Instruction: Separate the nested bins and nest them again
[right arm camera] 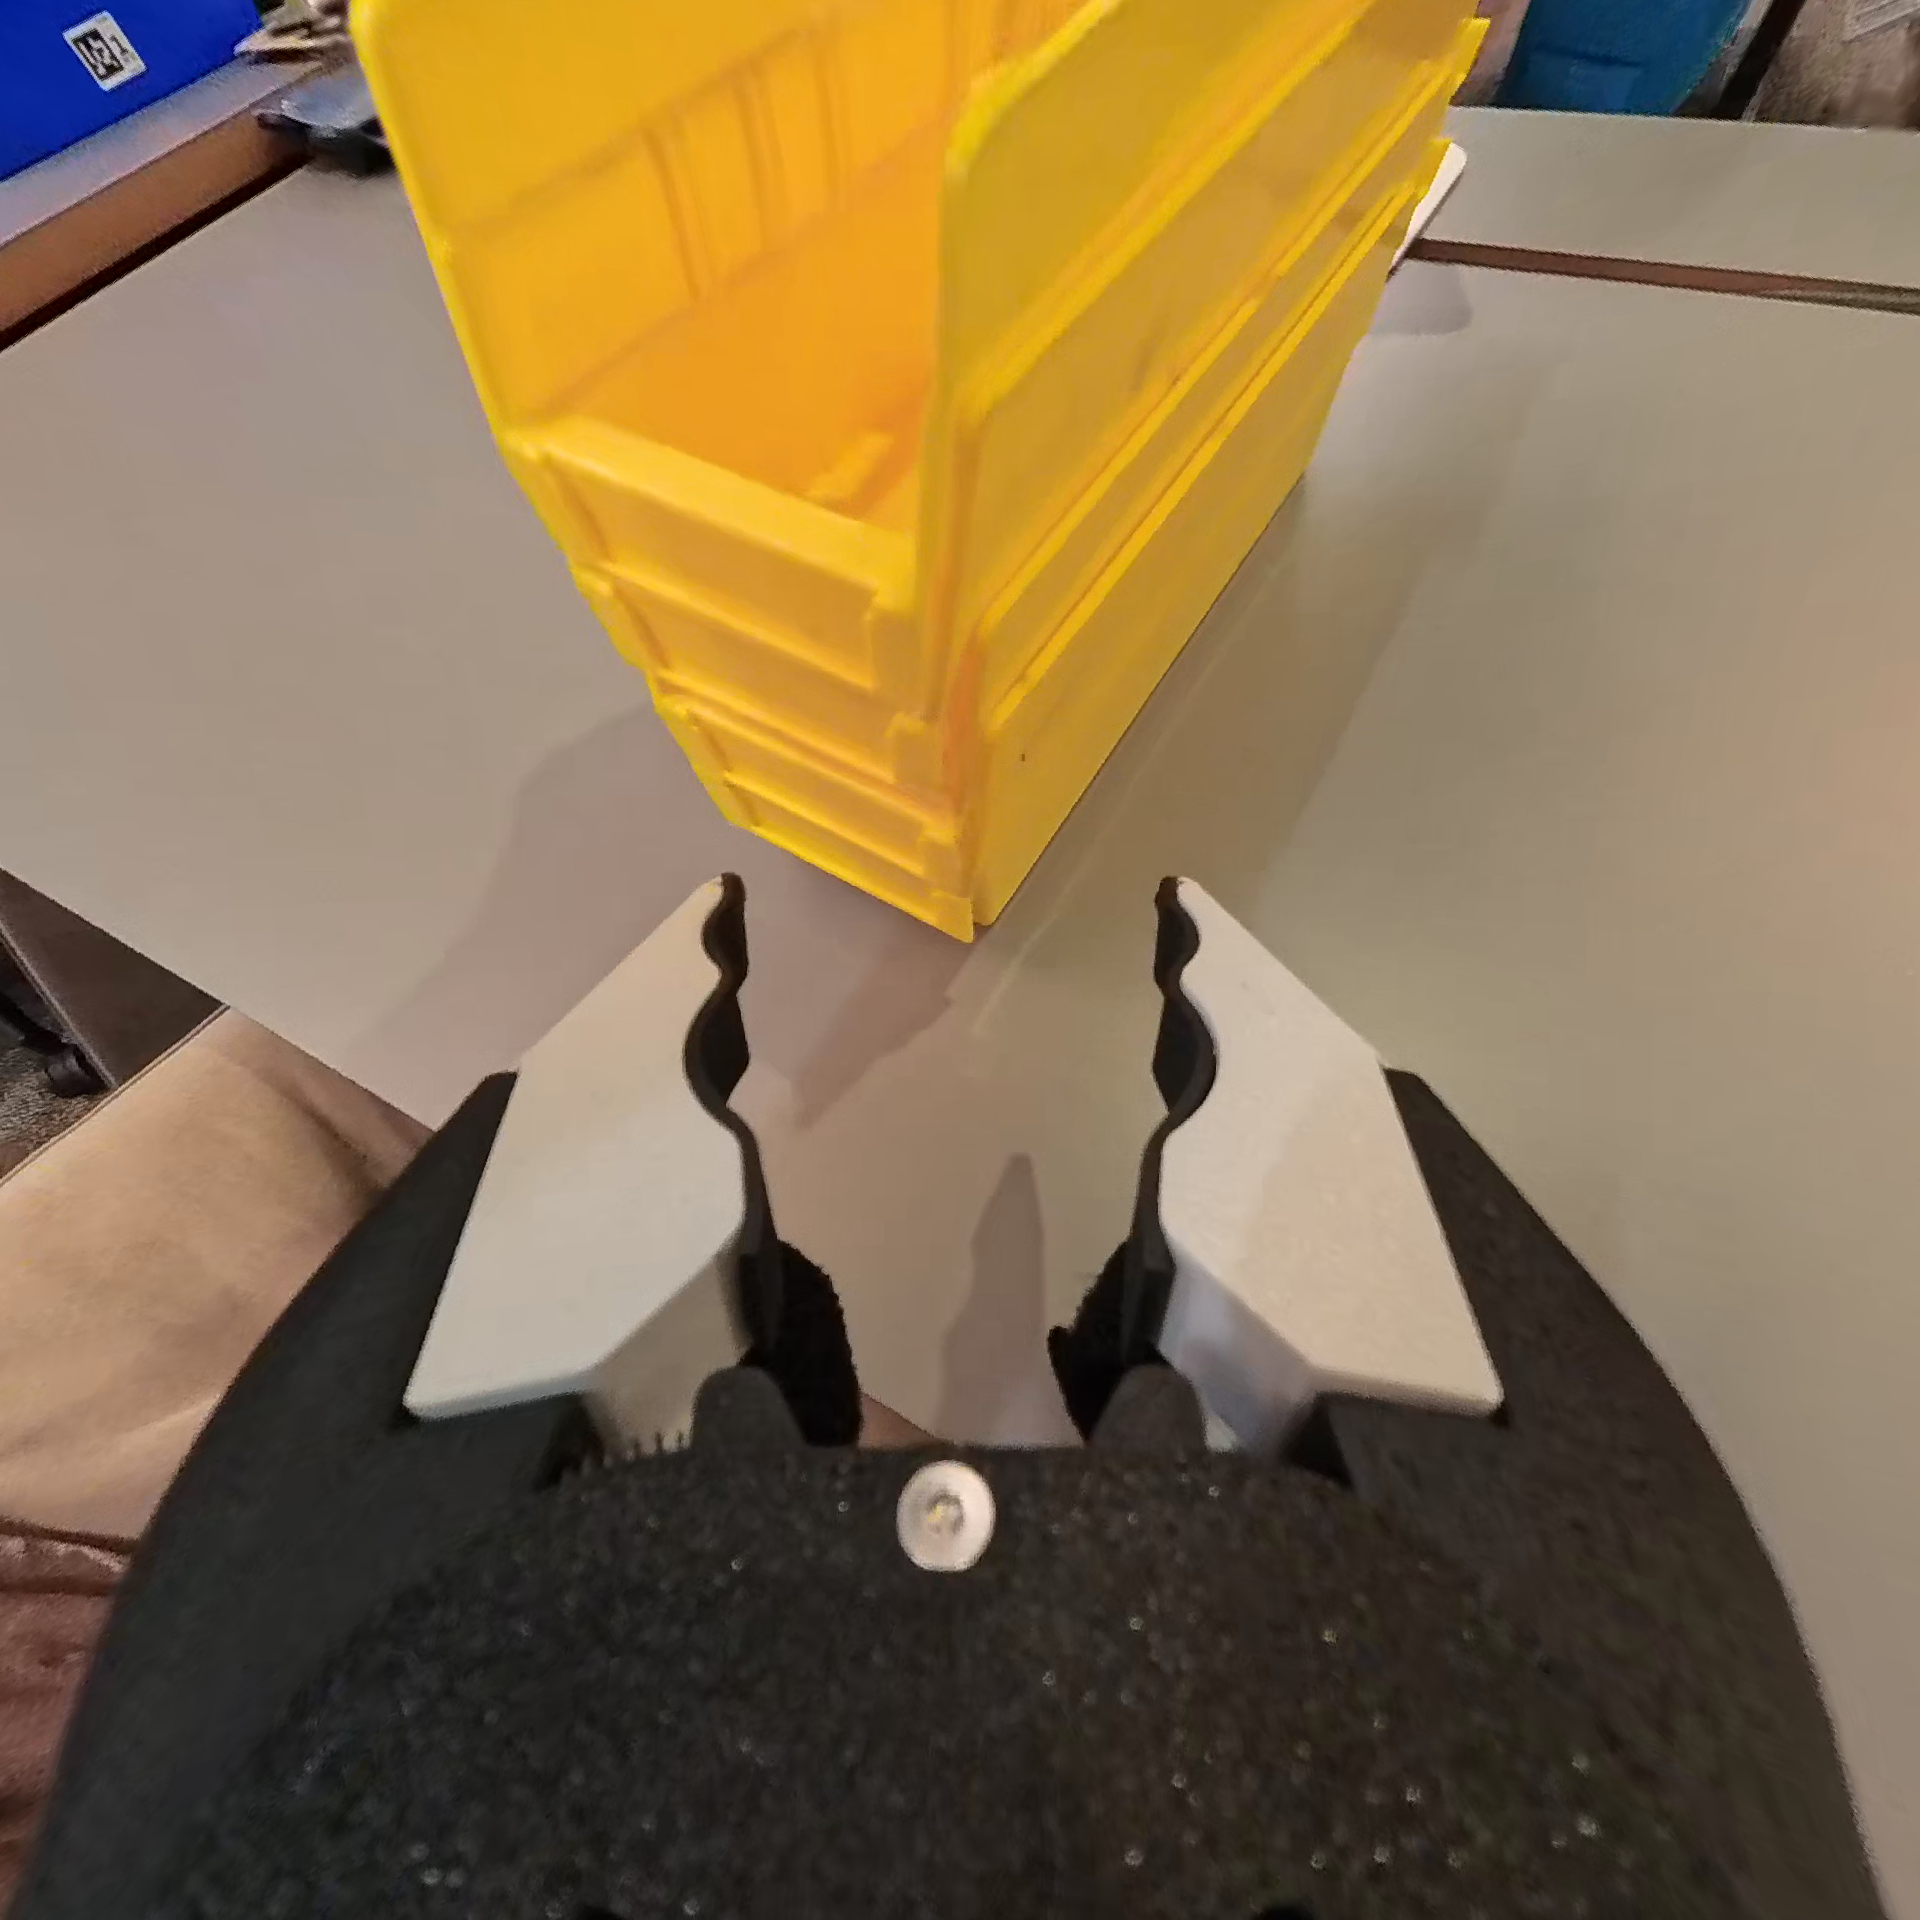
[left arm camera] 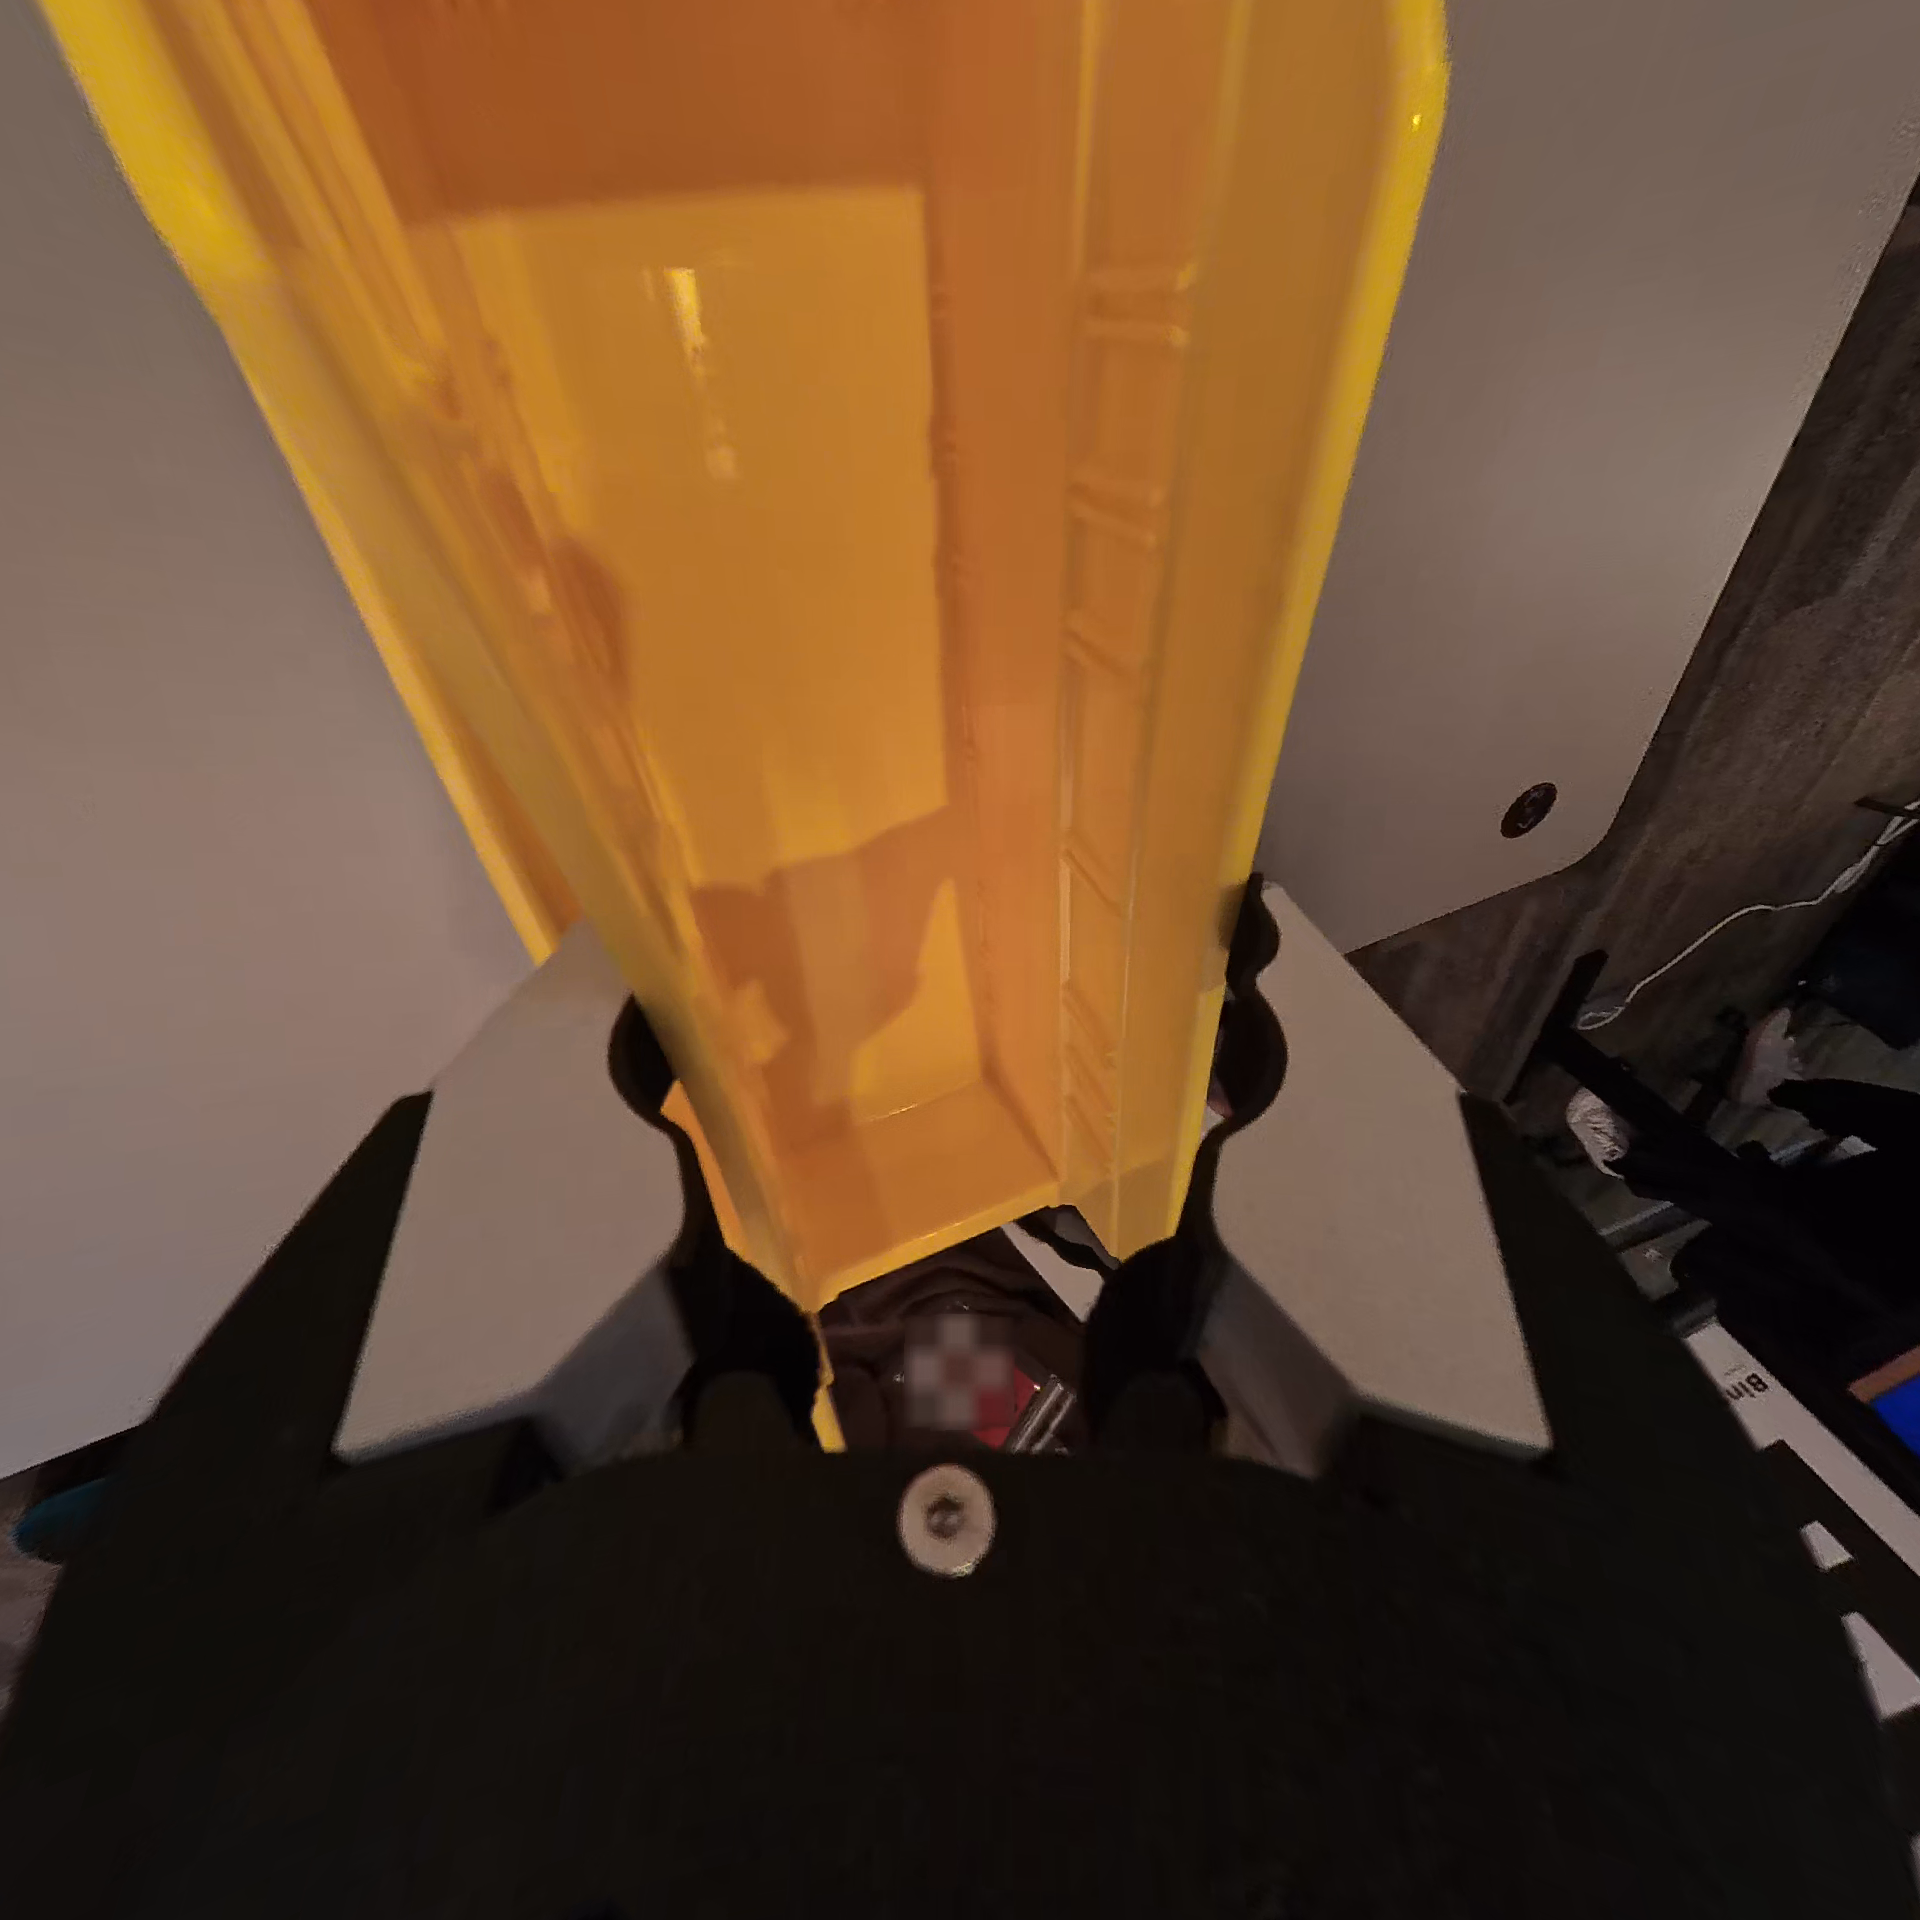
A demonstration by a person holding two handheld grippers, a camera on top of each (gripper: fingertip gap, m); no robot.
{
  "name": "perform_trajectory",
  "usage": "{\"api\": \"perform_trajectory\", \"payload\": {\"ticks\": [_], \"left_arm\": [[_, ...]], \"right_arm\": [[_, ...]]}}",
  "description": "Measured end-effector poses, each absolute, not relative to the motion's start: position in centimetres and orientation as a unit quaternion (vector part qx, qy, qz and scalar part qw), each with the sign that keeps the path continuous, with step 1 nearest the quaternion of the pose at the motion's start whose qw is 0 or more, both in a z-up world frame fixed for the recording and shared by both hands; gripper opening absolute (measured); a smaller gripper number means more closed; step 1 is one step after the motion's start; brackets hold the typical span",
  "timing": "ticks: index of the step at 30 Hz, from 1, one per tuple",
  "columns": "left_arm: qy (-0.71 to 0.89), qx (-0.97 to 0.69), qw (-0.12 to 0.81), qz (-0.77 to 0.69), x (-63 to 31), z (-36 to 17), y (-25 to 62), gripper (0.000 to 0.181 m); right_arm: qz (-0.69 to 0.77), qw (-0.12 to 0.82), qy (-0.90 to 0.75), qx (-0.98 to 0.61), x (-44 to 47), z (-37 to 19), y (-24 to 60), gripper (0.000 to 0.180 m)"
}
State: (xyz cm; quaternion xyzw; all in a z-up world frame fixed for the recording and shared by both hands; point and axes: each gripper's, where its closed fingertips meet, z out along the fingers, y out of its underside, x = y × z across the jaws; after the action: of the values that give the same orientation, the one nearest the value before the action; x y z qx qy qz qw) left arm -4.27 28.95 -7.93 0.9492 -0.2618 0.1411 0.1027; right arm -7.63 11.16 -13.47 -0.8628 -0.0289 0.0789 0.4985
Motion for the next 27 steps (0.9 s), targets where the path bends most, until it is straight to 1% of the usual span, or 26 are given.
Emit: {"api": "perform_trajectory", "payload": {"ticks": [6,10,13,22,27], "left_arm": [[-0.264,0.947,0.103,0.149,-4.2,-6.7,29.2,0.104],[-0.257,0.947,0.106,0.160,-4.1,-8.9,29.2,0.105],[-0.258,0.946,0.107,0.166,-4.1,-9.3,29.3,0.103],[-0.287,0.943,0.147,0.086,-5.0,-8.0,27.2,0.104],[-0.286,0.942,0.151,0.092,-4.4,-7.8,26.7,0.104]], "right_arm": [[0.090,0.501,-0.022,-0.861,-7.4,-13.3,11.1,0.079],[0.088,0.504,-0.026,-0.859,-7.5,-13.1,11.2,0.079],[0.090,0.502,-0.028,-0.860,-7.6,-13.2,11.2,0.079],[0.092,0.497,-0.029,-0.862,-7.7,-13.5,11.2,0.079],[0.099,0.498,-0.023,-0.861,-7.4,-13.3,11.1,0.079]]}}
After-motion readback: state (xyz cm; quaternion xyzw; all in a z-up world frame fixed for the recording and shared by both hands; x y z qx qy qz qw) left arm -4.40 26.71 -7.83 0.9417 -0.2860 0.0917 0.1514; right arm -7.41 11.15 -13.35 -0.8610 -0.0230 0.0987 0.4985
